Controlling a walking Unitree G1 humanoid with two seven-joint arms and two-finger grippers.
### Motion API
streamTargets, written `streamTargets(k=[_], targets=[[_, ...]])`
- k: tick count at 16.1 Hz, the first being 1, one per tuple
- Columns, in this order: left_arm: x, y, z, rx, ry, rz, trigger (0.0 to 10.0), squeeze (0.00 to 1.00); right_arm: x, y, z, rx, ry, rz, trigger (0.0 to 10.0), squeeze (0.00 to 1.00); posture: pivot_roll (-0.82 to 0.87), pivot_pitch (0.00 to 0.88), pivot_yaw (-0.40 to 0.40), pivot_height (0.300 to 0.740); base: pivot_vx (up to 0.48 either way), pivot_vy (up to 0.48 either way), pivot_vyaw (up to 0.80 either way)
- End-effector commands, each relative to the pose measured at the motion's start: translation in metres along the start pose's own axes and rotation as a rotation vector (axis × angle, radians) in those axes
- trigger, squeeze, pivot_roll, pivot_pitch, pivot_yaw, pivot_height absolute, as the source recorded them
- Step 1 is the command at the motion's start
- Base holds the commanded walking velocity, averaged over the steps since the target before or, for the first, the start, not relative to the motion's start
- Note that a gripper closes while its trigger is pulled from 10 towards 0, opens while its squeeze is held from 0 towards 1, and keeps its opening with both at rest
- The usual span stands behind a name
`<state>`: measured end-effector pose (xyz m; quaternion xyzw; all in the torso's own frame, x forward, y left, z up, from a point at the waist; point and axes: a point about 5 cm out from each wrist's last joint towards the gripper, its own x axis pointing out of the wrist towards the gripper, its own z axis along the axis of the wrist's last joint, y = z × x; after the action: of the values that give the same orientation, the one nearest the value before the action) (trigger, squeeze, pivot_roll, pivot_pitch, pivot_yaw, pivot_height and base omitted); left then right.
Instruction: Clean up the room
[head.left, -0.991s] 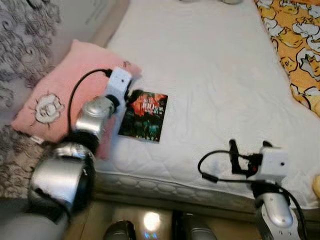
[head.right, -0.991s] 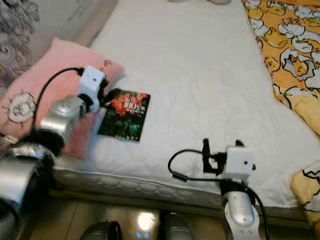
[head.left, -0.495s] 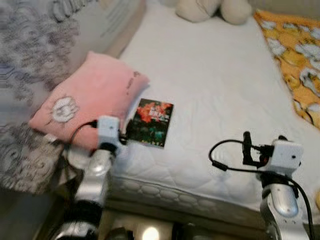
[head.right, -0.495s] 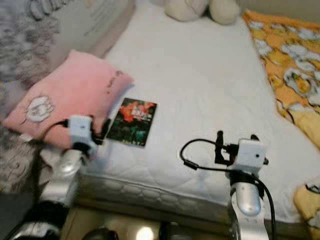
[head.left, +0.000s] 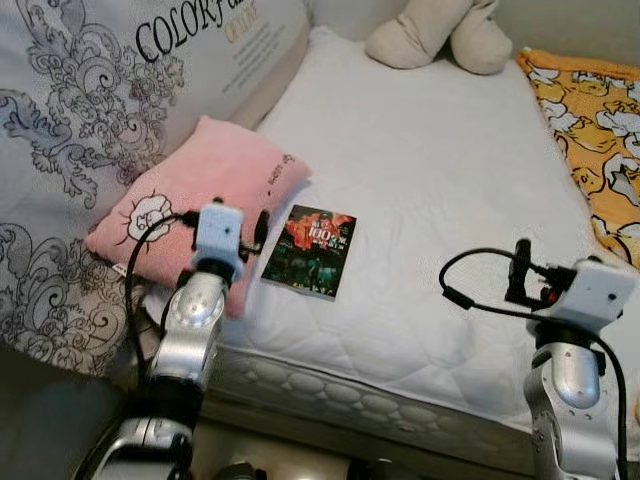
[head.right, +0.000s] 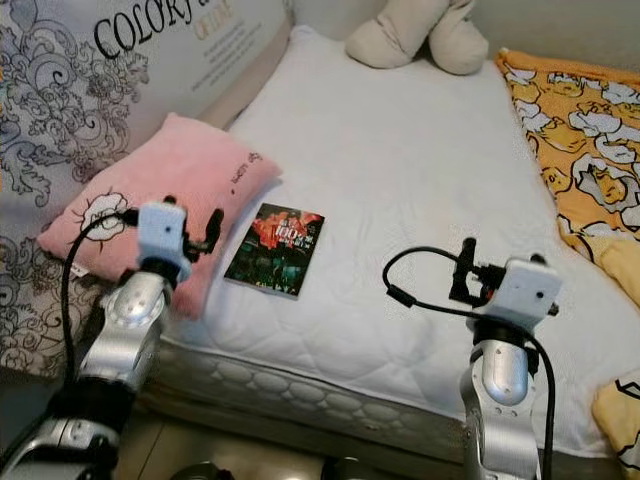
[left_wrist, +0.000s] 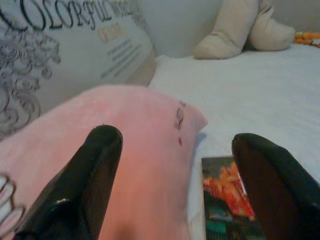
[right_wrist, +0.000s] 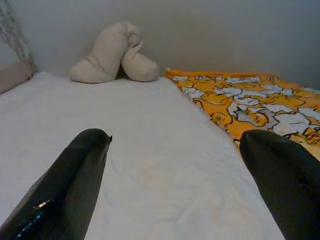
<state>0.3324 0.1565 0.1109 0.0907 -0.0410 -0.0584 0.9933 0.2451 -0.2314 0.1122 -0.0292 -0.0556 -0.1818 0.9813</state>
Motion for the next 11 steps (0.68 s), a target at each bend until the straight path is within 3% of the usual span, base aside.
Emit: streamTargets(k=[1, 2, 3, 11], targets=[[-0.002, -0.002, -0.005, -0.023, 0.027, -0.031, 10.0, 1.00, 0.000, -0.001, -0.002, -0.078, 0.010, 0.012, 10.0, 1.00, 0.01, 0.000, -0.017, 0.736, 0.000, 0.000, 0.00], [-0.005, -0.002, -0.011, -0.089, 0.059, -0.021, 10.0, 1.00, 0.000, 0.000, -0.006, -0.088, 0.029, 0.022, 10.0, 0.00, 0.00, 0.000, -0.017, 0.736, 0.000, 0.000, 0.00], [-0.008, -0.004, -0.014, -0.080, 0.067, -0.015, 10.0, 0.00, -0.001, 0.000, -0.007, -0.065, 0.038, 0.034, 10.0, 0.00, 0.00, 0.000, -0.015, 0.736, 0.000, -0.458, 0.00], [-0.002, -0.021, -0.016, -0.137, 0.095, -0.060, 10.0, 0.00, -0.005, 0.008, -0.011, -0.067, 0.061, 0.080, 10.0, 0.00, -0.05, 0.000, 0.010, 0.736, 0.000, -0.446, 0.00]])
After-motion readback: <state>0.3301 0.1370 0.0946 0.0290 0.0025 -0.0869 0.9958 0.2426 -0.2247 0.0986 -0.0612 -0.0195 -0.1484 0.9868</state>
